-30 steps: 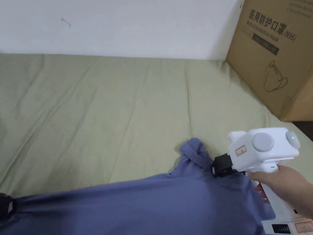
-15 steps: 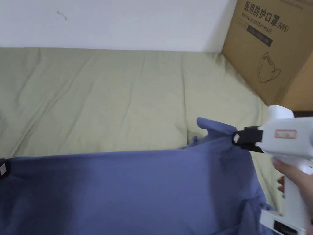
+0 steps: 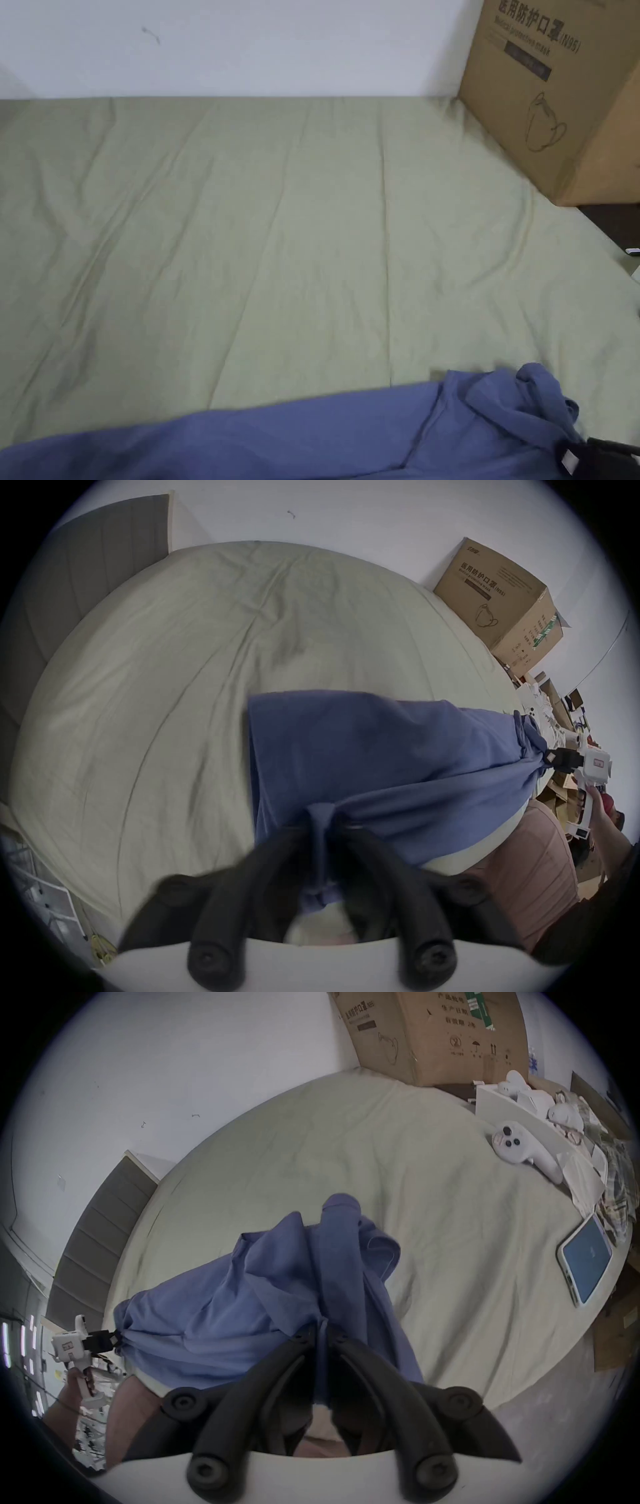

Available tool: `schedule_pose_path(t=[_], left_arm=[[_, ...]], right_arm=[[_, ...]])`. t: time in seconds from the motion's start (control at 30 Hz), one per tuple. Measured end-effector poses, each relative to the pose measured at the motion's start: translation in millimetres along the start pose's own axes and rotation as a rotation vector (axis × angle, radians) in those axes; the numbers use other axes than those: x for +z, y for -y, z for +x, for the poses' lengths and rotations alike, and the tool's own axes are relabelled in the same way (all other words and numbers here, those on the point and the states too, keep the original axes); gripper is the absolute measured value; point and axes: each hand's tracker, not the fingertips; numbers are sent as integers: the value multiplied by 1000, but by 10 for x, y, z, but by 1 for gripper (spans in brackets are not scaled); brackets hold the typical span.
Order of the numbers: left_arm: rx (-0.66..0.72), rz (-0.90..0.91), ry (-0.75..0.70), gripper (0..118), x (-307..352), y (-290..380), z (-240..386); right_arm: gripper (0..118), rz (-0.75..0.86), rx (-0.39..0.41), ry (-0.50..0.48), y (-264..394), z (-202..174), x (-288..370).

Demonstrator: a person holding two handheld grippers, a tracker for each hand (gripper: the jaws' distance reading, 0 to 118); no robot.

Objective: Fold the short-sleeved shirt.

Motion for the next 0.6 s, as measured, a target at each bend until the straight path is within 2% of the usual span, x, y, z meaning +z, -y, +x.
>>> schedule_pose_path(t=[0.03, 0.07, 0.1, 0.17, 0.27, 0.33, 0.37, 0.4, 0.43, 0.47, 0.5, 0.53, 0.57, 0.6], left_arm=[[1, 12, 6, 74, 55, -24, 8], [4, 17, 6, 101, 103, -57, 42], [5, 23, -16, 111, 170, -94, 83], [5, 118, 7, 108, 416, -177, 144], [24, 302, 51, 108, 798, -266, 392], [19, 526, 22, 106, 1071, -233, 657], [18, 626, -2, 101, 1156, -208, 749], [13, 741, -26, 83, 1253, -136, 899], [2, 858, -45, 57, 1322, -55, 1009], [-11, 948, -53, 57, 1362, 6, 1089], [-39, 991, -91, 45, 1383, 47, 1188], [-60, 1020, -185, 12, 1386, 77, 1313], [-82, 1030, -244, 0, 1406, 100, 1370], [-82, 1022, -197, 0, 1439, 117, 1346]], right_arm=[[53, 41, 22, 36, -23, -37, 29], [89, 46, 27, 40, -68, -64, 58], [114, 32, 16, 23, -121, -86, 96], [117, 73, 19, -44, -197, -187, 284], [117, 147, 132, -23, -256, -512, 570], [114, 358, 195, 21, -152, -811, 870], [108, 448, 224, 15, -108, -905, 960], [84, 605, 264, -19, -21, -1019, 1073], [46, 738, 294, -35, 86, -1074, 1148], [46, 835, 301, -22, 148, -1179, 1198], [31, 882, 296, 49, 163, -1310, 1210], [1, 903, 286, 81, 166, -1409, 1227], [1, 895, 272, 37, 166, -1465, 1227], [1, 846, 270, -41, 135, -1487, 1238]])
